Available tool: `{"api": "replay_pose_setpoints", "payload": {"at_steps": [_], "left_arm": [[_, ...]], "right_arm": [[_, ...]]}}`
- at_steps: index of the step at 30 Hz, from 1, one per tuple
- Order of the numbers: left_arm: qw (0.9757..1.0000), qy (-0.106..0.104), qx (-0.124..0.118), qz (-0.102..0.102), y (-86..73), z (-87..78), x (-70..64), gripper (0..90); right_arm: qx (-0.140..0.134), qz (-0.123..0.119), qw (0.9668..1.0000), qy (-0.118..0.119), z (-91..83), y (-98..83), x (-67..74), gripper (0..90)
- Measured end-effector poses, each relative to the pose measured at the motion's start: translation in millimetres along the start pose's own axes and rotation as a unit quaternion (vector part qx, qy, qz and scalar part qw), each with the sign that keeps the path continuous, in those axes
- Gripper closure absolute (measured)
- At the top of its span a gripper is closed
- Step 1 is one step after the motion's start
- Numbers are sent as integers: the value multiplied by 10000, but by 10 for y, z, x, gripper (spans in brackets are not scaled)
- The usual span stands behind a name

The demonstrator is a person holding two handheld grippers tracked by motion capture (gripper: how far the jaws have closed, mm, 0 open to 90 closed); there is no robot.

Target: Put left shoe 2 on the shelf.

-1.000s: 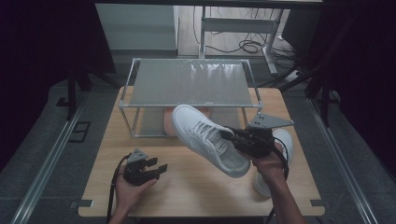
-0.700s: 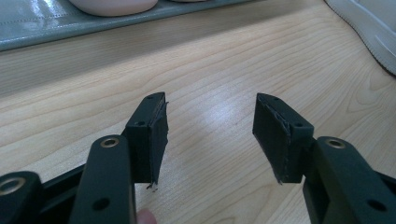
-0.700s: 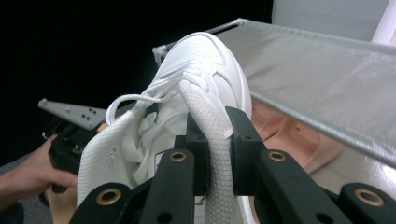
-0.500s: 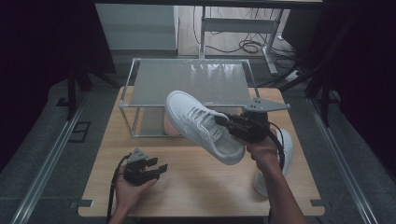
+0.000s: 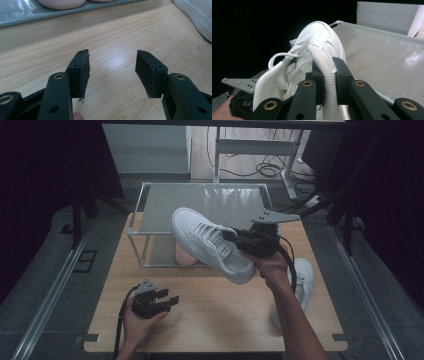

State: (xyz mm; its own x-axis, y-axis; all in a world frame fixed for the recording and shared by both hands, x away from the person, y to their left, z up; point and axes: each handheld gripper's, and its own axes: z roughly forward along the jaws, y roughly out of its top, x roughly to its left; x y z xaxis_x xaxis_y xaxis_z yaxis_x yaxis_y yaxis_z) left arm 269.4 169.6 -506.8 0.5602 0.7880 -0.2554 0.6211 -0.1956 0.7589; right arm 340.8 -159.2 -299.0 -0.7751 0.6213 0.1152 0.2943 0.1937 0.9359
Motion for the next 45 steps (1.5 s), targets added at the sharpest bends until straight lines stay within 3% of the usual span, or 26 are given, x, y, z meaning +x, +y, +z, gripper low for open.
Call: {"api": "replay_pose_setpoints", "payload": {"at_steps": [10,24,45], "left_arm": [[10000,-20,-24,-29,0,-4,2,458],[9999,-19,-76,-104,2,-33,34,458],[9998,-72,-124,-153,3,-59,70,459]], "right_arm": [[-80,-4,9999,-98,107,197,4,814],[-121,297,9985,-443,421,480,-186,813],[-149,935,9906,-991,974,760,-368,810]]}}
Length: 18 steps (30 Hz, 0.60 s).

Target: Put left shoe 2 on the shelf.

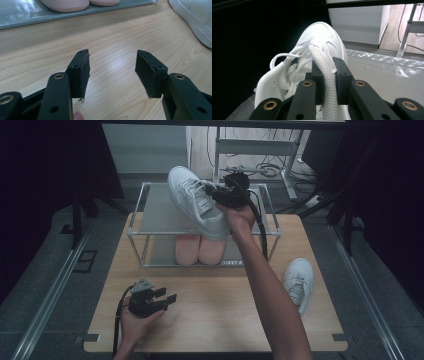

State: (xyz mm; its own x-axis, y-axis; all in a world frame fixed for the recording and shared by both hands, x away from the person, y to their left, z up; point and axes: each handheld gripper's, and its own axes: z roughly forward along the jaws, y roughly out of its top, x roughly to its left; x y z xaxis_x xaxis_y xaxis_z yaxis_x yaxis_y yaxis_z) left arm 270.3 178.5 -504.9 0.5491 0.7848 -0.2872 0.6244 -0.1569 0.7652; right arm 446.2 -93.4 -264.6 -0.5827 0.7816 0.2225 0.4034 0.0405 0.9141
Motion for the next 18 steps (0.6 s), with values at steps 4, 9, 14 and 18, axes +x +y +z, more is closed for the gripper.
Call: {"api": "replay_pose_setpoints", "payload": {"at_steps": [4,9,14,18], "left_arm": [[10000,10,-29,-2,1,-13,10,459],[10000,23,-33,-11,1,-24,24,459],[10000,0,-33,-19,-2,-9,8,459],[10000,-1,-45,-25,-1,-16,17,459]], "right_arm": [[7,164,9998,-80,113,21,21,810],[43,303,9993,-195,234,29,31,809],[16,529,9978,-404,348,32,-20,809],[38,576,9966,-595,448,40,-63,809]]}}
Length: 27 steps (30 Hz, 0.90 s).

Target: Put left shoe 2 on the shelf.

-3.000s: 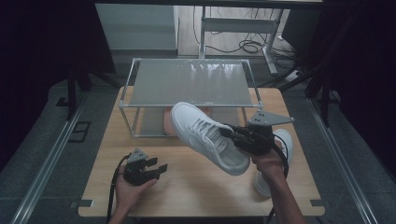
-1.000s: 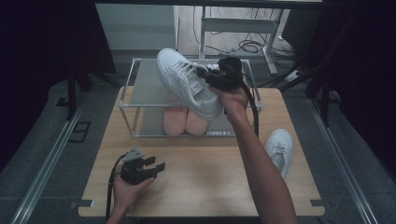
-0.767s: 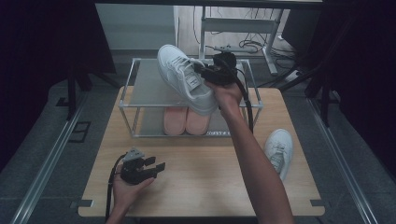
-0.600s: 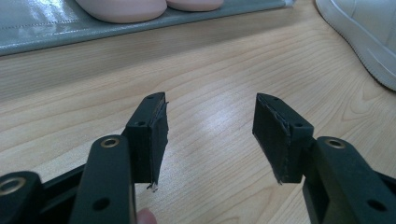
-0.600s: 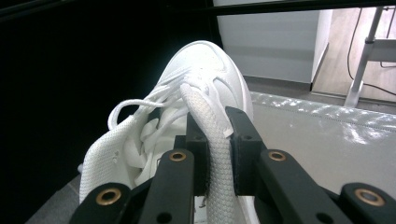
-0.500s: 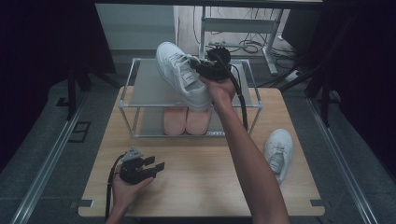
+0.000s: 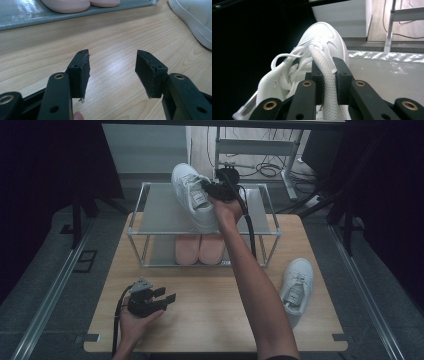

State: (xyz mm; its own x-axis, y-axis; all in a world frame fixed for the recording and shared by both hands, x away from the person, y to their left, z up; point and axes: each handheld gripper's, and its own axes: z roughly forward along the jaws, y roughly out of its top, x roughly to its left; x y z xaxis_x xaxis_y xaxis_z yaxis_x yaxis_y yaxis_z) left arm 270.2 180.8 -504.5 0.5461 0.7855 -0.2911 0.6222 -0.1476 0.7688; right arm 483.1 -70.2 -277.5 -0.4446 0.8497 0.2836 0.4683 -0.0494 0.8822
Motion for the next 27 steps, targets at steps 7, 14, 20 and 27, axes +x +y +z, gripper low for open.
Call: {"api": "replay_pose_setpoints", "payload": {"at_steps": [7,14,20,27], "left_arm": [[10000,-23,14,9,1,5,24,459],[10000,0,2,-11,-4,-1,34,459],[10000,14,24,21,-7,13,33,459],[10000,32,23,22,-8,8,35,459]], "right_arm": [[29,273,9995,-183,200,-33,-47,808],[42,439,9986,-276,337,-101,-55,805],[125,461,9983,-323,397,-159,-108,791],[218,88,9994,-266,390,-170,-183,657]]}}
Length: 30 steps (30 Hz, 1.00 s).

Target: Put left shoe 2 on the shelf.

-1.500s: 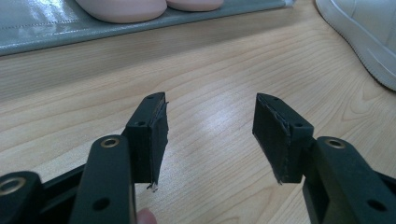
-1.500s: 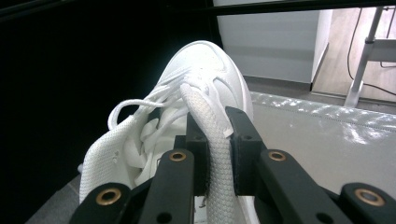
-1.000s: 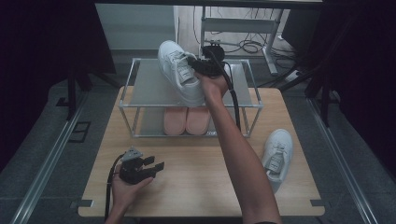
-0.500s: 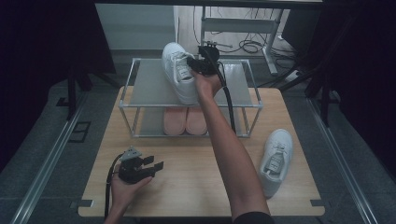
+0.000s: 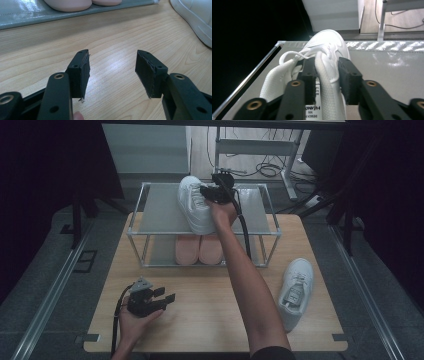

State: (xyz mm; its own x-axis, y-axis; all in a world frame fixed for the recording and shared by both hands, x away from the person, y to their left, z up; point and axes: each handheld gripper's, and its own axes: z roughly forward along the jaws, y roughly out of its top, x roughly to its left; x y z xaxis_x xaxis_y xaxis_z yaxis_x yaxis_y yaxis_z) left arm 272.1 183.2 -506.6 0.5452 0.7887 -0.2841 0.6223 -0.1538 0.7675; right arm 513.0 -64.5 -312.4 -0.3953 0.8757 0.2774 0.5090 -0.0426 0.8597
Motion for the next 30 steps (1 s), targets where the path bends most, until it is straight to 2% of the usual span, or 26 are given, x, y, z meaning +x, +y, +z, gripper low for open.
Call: {"api": "replay_pose_setpoints", "payload": {"at_steps": [7,11,19,30], "left_arm": [[10000,39,-24,-11,1,-11,6,458],[10000,29,-12,-3,0,-3,-8,458],[10000,25,20,26,-3,11,-16,458],[10000,39,9,27,0,8,-32,459]], "right_arm": [[-196,-216,9994,179,-123,-13,-47,590],[-308,-120,9987,379,-189,31,-69,542],[-255,-373,9980,446,-378,52,-80,566],[-166,-749,9952,613,-724,-123,-190,662]]}}
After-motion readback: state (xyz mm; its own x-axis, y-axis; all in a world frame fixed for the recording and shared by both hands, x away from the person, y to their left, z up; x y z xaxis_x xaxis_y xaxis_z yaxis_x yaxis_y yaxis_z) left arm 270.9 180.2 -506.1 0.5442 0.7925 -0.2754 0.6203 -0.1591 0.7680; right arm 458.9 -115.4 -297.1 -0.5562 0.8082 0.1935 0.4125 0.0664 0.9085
